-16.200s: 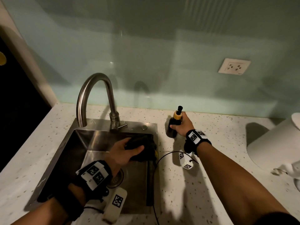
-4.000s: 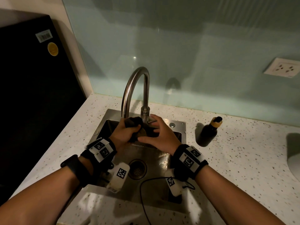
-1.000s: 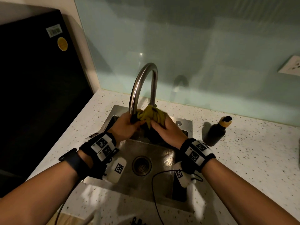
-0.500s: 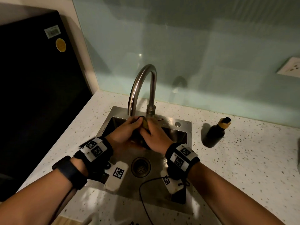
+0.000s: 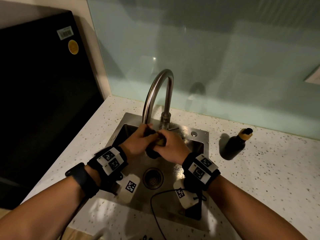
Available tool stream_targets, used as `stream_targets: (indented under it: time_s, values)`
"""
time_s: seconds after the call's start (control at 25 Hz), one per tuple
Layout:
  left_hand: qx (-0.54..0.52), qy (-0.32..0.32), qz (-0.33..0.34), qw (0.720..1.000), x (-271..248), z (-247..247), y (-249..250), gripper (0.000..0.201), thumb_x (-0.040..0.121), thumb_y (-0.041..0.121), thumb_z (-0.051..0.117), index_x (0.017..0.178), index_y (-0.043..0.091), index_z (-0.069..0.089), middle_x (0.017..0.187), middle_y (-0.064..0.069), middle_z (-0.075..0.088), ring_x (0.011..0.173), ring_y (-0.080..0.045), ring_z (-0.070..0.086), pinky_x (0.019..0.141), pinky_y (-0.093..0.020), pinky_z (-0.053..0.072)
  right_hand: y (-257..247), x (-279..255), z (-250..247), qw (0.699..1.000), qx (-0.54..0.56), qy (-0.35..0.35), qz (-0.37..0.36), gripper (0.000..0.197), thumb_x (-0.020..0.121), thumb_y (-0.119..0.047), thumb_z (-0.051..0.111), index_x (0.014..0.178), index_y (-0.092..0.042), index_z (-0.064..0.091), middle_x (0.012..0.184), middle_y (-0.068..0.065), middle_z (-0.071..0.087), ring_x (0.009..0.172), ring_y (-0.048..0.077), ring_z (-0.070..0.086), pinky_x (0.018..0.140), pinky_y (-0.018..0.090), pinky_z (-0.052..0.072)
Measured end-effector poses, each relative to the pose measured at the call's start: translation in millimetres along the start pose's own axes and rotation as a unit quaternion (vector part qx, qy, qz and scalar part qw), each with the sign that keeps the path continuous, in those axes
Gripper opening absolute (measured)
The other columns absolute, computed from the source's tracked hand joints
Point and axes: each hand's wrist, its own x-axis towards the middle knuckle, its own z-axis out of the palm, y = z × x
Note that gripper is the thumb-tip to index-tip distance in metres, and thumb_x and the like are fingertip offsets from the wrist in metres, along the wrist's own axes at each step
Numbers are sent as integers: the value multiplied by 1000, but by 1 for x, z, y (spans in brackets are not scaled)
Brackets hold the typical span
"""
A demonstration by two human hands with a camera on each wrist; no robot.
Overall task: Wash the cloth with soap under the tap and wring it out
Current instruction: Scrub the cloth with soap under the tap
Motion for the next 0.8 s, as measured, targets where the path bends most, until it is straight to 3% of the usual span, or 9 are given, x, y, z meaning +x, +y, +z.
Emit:
stream_targets:
  time_s: [0.08,0.12,0.2,0.28,0.4,0.48,0.6,0.72,0.8]
  values:
    - [-37,-50,-3,998,0,-5,3,53,89,17,68,135,23,42,123,-13,62,110,-29,66,95,-50,54,4,-1,-1,999,14,44,-5,36,80,-24,79,104,-29,52,96,-14,57,88,2,58,78,17,48]
    - [-51,-70,-12,996,-1,-5,6,56,88,24,69,137,27,42,125,-10,63,111,-27,66,93,-47,56,4,-2,-1,997,16,68,-13,40,79,-24,80,104,-29,49,98,-15,55,89,0,55,79,16,48]
    - [-58,-90,-42,993,-5,1,12,41,93,36,59,132,27,49,124,-11,65,110,-26,67,86,-41,58,3,-2,1,996,0,80,-29,52,74,-26,83,111,-26,45,110,-8,54,99,6,54,89,23,52]
    - [-48,-55,-56,996,-1,4,8,33,97,32,53,128,19,52,125,-18,64,111,-31,65,87,-43,56,4,-1,6,999,-6,41,-21,78,67,-31,88,125,-23,37,128,2,46,115,15,50,98,32,51]
    - [-30,9,-25,999,6,4,1,34,99,24,53,129,9,50,122,-22,65,110,-33,65,85,-38,56,7,1,5,999,47,-12,-17,109,58,-45,89,143,-38,21,147,-1,35,131,15,42,109,36,42]
    - [18,33,13,999,5,6,3,30,100,24,51,125,7,53,111,-16,68,102,-26,67,84,-33,56,7,0,1,996,69,-35,-34,100,60,-45,86,143,-32,32,140,-3,49,126,13,51,107,37,46]
    - [66,21,21,997,3,8,8,30,100,27,49,115,4,59,100,-12,69,92,-21,68,82,-33,57,8,-2,1,997,68,-6,-41,62,69,-28,85,122,-27,53,117,-6,64,109,10,62,97,36,53]
    - [55,-43,-26,997,1,-4,13,37,94,26,61,127,13,49,110,-13,66,93,-22,69,68,-30,60,16,-1,5,996,56,53,-53,30,77,-24,81,99,-26,60,99,-5,68,94,11,67,87,36,58]
    - [14,-53,-39,998,-3,-12,15,48,89,22,68,131,24,45,117,-10,66,101,-25,69,66,-31,60,19,-1,2,993,35,100,-53,17,82,-23,77,88,-24,61,91,-4,68,87,11,67,81,32,58]
